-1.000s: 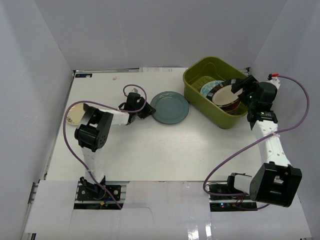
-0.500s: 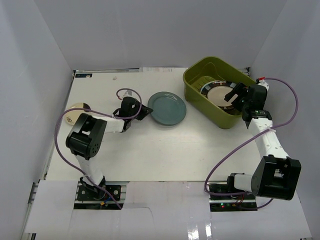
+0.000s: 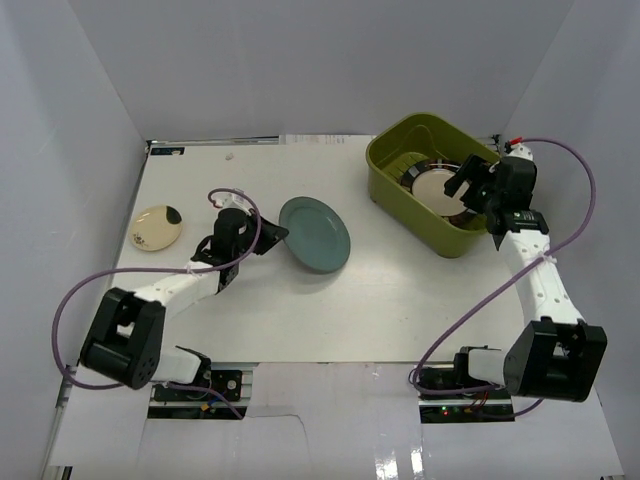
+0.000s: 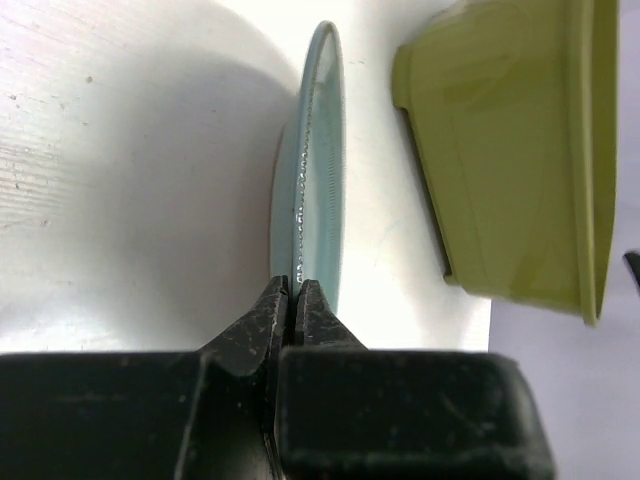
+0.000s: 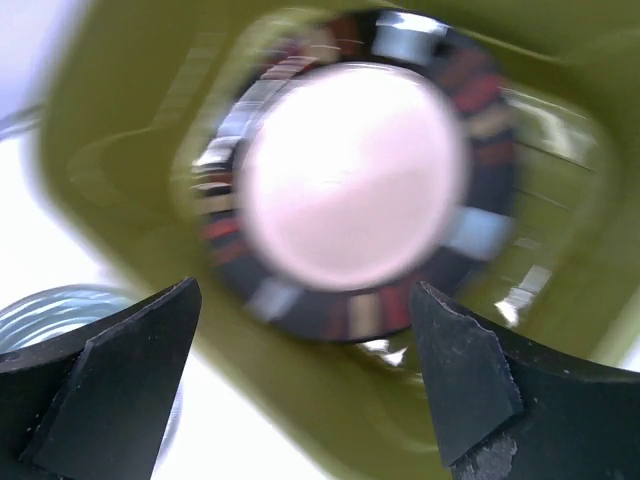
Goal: Place the plates into the plastic bin on the countertop
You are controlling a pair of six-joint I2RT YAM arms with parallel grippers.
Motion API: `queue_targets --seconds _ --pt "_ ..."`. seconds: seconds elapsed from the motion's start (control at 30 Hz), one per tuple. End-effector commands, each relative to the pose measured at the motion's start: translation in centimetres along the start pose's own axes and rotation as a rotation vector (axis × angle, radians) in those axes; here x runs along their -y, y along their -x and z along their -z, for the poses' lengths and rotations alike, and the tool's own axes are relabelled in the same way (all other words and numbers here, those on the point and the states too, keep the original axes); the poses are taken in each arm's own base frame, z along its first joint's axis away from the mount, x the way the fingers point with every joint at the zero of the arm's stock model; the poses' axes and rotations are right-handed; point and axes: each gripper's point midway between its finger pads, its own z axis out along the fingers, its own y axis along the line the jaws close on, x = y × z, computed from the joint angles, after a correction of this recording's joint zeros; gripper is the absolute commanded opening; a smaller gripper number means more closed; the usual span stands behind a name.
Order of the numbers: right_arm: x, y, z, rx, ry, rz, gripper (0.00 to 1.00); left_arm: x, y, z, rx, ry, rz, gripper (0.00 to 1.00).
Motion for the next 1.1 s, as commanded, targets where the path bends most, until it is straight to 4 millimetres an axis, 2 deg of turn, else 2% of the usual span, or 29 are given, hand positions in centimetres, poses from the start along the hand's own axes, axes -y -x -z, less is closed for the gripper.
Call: queue_targets --seconds 0.0,0.03,0.07,0.1,0.13,0.17,0.2,0.27,0.37,0.47,0.63,0.8,0.9,0.93,1.0,1.03,1.07 --pt "-7.4 3.0 3.8 0.111 0.315 0.049 0.91 5.4 2.7 3.7 0.063 -0.160 -0.072 0.00" --pt "-10.6 2.6 5.5 0.120 0.431 0.063 0.91 6.8 3.3 5.2 0.081 -0.199 -0.079 0.00" --pt "-12.2 2.0 6.5 0.116 0.509 0.070 0.91 7.5 3.6 5.9 0.090 -0.218 -0.081 0.00" --pt "-13.5 -0.1 7.7 0.077 0.607 0.073 0.90 8.3 3.8 6.7 0.090 -0.242 -0.086 0.00" --pt "-14.6 -1.2 8.6 0.056 0.674 0.071 0.90 8.6 3.9 7.4 0.090 -0.255 -0.085 0.00" --pt "-16.5 -2.4 9.8 0.046 0.770 0.087 0.90 9.8 4.4 8.9 0.111 -0.297 -0.090 0.00" --pt "-17.3 -3.7 10.9 0.013 0.834 0.090 0.90 10.4 4.3 9.6 0.099 -0.324 -0.094 0.00" --pt "-18.1 -7.1 11.5 -0.066 0.884 0.117 0.90 11.7 4.3 11.6 0.101 -0.383 -0.088 0.00" --pt "-18.2 -9.3 11.8 -0.107 0.909 0.158 0.90 13.0 3.7 13.2 0.067 -0.452 -0.064 0.00" --pt "-18.0 -10.6 11.9 -0.148 0.939 0.170 0.90 14.8 3.2 15.1 0.027 -0.548 -0.047 0.00" --pt "-18.4 -12.5 12.4 -0.232 1.013 0.165 0.90 17.3 2.3 16.9 -0.053 -0.681 -0.045 0.00" --pt "-18.6 -13.2 12.6 -0.256 1.043 0.139 0.90 18.5 1.9 17.9 -0.084 -0.766 -0.051 0.00" --pt "-18.6 -13.3 12.8 -0.261 1.048 0.129 0.99 18.7 1.8 18.3 -0.087 -0.784 -0.054 0.00" --pt "-19.0 -12.9 13.5 -0.254 1.086 0.119 0.83 18.9 1.9 18.5 -0.085 -0.791 -0.060 0.00" --pt "-19.3 -12.8 14.1 -0.250 1.115 0.097 0.58 18.6 1.7 18.1 -0.098 -0.770 -0.073 0.00" --pt "-19.5 -12.1 14.4 -0.215 1.122 0.088 0.28 18.7 1.9 18.1 -0.090 -0.759 -0.083 0.00" --pt "-19.7 -11.8 14.6 -0.216 1.122 0.060 0.16 18.5 2.2 17.8 -0.077 -0.737 -0.089 0.04"
